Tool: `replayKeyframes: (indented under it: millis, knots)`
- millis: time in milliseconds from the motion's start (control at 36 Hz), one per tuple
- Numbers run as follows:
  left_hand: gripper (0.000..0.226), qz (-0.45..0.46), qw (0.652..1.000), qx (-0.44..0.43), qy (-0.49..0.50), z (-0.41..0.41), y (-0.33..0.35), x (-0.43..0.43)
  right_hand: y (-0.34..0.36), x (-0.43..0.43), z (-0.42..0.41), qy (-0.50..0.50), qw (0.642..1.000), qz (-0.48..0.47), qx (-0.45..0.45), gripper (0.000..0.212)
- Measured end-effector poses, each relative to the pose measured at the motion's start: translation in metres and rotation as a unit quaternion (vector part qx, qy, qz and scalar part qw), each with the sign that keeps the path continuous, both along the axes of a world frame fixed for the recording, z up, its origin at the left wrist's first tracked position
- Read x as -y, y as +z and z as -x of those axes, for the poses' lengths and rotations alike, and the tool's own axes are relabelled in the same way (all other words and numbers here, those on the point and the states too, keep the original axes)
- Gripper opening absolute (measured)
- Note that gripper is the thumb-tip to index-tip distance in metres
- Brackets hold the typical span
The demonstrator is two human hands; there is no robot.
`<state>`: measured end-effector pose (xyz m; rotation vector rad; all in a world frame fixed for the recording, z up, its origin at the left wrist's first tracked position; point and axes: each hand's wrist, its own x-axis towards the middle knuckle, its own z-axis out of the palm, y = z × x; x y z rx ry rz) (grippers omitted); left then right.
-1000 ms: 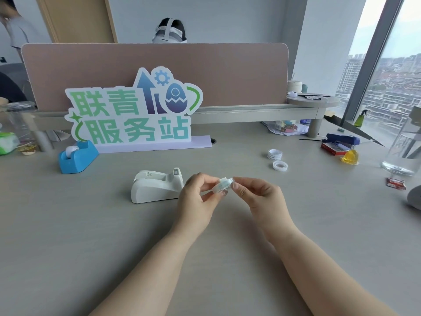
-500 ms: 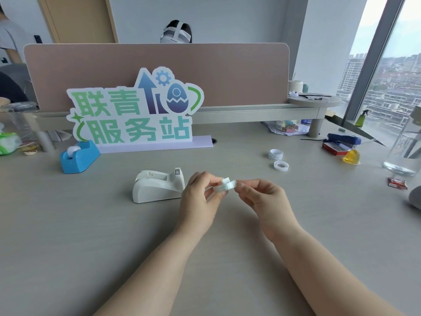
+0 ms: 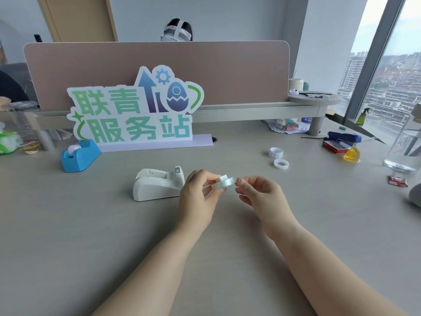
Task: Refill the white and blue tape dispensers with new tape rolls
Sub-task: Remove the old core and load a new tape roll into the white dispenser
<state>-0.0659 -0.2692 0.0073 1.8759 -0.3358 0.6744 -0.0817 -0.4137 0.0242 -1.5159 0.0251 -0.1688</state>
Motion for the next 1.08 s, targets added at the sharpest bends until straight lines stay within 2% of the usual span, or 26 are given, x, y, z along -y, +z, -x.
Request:
replayKeyframes:
  millis: [111, 361, 528, 611, 694, 833, 917, 1000, 1083]
  knots:
    - [0.013, 0.000, 1.000, -0.005, -0.015, 0.001, 0.000, 0.001, -0.001, 0.000, -0.001, 0.000, 1.000, 0.015, 0.000, 0.012]
    - [0.015, -0.010, 1.000, 0.004, -0.023, 0.000, 0.000, 0.002, 0.001, -0.002, -0.003, 0.027, 0.997, 0.066, 0.002, 0.017]
    - [0.014, -0.006, 1.000, -0.014, -0.003, -0.005, -0.004, -0.002, 0.005, 0.000, -0.001, 0.051, 0.998, 0.019, 0.028, 0.019]
    - [0.015, 0.005, 0.999, -0.023, 0.022, -0.008, -0.005, -0.007, 0.009, 0.006, -0.001, 0.024, 0.999, -0.019, 0.035, 0.018]
    - [0.015, 0.007, 0.999, -0.028, 0.018, -0.007, -0.005, -0.007, 0.008, 0.009, -0.001, -0.004, 1.000, 0.012, 0.024, 0.015]
    - [0.015, 0.002, 1.000, -0.022, 0.000, -0.004, -0.003, -0.003, 0.002, 0.003, -0.002, 0.004, 0.997, 0.067, 0.029, 0.022]
    - [0.014, 0.004, 1.000, -0.024, -0.008, -0.002, -0.003, -0.002, -0.001, -0.001, -0.004, -0.011, 0.994, 0.101, 0.041, 0.016]
    - [0.015, -0.004, 0.999, -0.031, -0.014, -0.001, -0.002, -0.001, -0.001, -0.002, -0.005, -0.017, 0.994, 0.097, 0.047, 0.009]
    - [0.015, -0.012, 0.999, -0.033, -0.012, -0.003, -0.003, -0.001, -0.002, -0.002, -0.005, -0.005, 0.996, 0.084, 0.043, 0.012]
